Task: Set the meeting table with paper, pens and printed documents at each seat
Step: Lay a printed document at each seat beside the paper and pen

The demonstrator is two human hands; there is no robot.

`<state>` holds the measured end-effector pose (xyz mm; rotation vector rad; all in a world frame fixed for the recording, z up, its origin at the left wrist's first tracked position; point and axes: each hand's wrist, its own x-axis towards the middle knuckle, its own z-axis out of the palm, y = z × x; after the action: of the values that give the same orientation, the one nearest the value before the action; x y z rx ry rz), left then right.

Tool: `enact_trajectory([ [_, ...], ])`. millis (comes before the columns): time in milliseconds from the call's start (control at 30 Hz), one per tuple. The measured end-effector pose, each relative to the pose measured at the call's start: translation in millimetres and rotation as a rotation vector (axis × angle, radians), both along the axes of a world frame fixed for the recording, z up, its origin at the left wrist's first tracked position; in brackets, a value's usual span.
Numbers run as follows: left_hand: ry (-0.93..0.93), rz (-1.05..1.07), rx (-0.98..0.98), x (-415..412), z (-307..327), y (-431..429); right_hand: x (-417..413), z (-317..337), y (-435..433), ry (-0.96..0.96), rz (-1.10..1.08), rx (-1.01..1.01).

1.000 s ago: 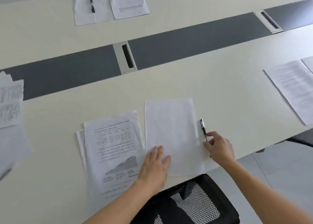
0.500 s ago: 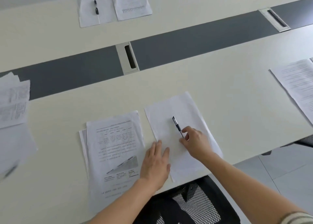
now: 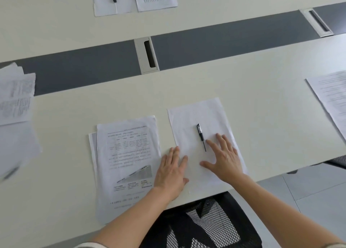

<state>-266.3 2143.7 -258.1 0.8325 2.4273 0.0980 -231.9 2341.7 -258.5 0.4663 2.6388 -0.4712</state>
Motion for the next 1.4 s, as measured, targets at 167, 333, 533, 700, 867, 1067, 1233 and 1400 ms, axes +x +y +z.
enact_trajectory([
  [167, 0.114, 0.173, 0.186, -1.0, 17.5, -25.0, -1.4, 18.1, -8.5, 0.073, -0.055, -0.024],
  [333, 0.255, 0.535, 0.159, 11.2, 19.4, -112.5, -21.5, 54.3, -67.8, 0.209, -0.215, -0.496],
  [533, -0.007, 0.651, -0.003, 39.1, 11.1, -163.7, -54.1, 42.4, -140.4, -0.241, -0.552, -0.941],
  [700, -0.062, 0.627, 0.045, 49.7, 9.1, -174.1, -67.7, 35.8, -167.9, -0.378, -0.495, -0.910],
  [867, -0.147, 1.090, 0.512, 23.7, 34.3, -189.6, -67.7, 71.3, -174.1, -0.124, -0.170, -0.824],
  [1067, -0.098, 1.222, 1.096, -38.1, 119.2, -224.5, -68.7, 121.8, -160.2, 0.214, 0.039, -0.924],
  [1233, -0.043, 1.125, 0.958, -37.5, 131.3, -214.4, -74.6, 117.9, -152.9, 0.229, 0.039, -0.950],
  [1400, -0.066, 1.020, 0.792, -35.6, 105.3, -200.6, -71.4, 90.7, -142.4, 0.175, -0.016, -0.844],
])
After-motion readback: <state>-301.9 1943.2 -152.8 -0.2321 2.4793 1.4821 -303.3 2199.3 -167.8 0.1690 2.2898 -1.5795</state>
